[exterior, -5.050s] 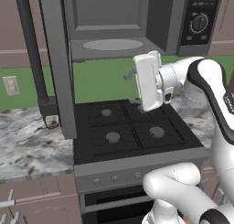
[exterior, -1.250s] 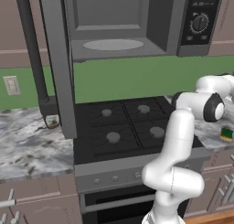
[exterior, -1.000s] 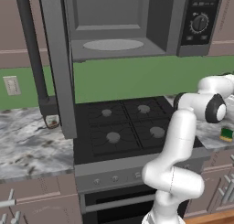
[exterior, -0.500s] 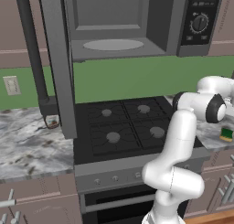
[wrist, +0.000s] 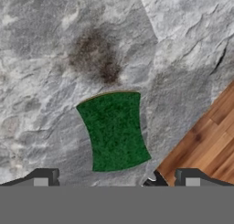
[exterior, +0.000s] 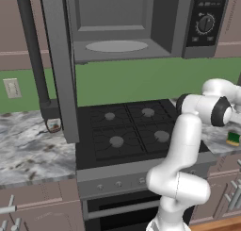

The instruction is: Place the sponge inside the microwave to prepare for sanitizing.

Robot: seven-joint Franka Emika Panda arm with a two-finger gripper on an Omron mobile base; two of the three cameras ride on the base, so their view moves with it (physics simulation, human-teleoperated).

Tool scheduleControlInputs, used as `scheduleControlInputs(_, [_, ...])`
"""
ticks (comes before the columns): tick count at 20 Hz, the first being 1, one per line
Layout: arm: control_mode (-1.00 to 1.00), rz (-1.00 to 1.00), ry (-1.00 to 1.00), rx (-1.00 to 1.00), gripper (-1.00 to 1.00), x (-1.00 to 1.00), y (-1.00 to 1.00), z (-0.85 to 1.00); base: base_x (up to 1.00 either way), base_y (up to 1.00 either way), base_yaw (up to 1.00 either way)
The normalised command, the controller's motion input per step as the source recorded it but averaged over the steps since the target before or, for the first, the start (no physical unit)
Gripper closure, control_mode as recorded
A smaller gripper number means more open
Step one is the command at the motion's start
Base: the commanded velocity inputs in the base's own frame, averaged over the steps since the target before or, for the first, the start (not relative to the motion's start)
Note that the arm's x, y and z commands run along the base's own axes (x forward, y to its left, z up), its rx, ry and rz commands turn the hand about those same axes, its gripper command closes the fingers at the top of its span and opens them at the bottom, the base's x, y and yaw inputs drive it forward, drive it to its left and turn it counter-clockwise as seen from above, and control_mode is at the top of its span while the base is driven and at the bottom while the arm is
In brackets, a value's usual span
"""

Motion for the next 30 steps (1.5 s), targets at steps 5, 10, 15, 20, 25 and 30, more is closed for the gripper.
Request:
scheduleControlInputs(5, [-1.00, 0.00, 0.00, -0.02, -1.00, 0.02, -0.05, -0.09, 0.00, 0.00, 0.00])
scheduleControlInputs(10, [-1.00, 0.00, 0.00, 0.00, -1.00, 0.02, -0.05, -0.23, 0.00, 0.00, 0.00])
scheduleControlInputs(15, [-1.00, 0.00, 0.02, 0.00, -1.00, 0.03, -0.12, -0.30, 0.00, 0.00, 0.00])
scheduleControlInputs(20, [-1.00, 0.00, 0.02, 0.00, -1.00, 0.04, -0.10, -0.25, 0.00, 0.00, 0.00])
scheduleControlInputs(25, [-1.00, 0.00, 0.01, 0.00, -1.00, 0.02, 0.00, -0.19, 0.00, 0.00, 0.00])
scheduleControlInputs(30, [-1.00, 0.00, 0.00, 0.00, -1.00, 0.00, 0.00, -0.05, 0.00, 0.00, 0.00])
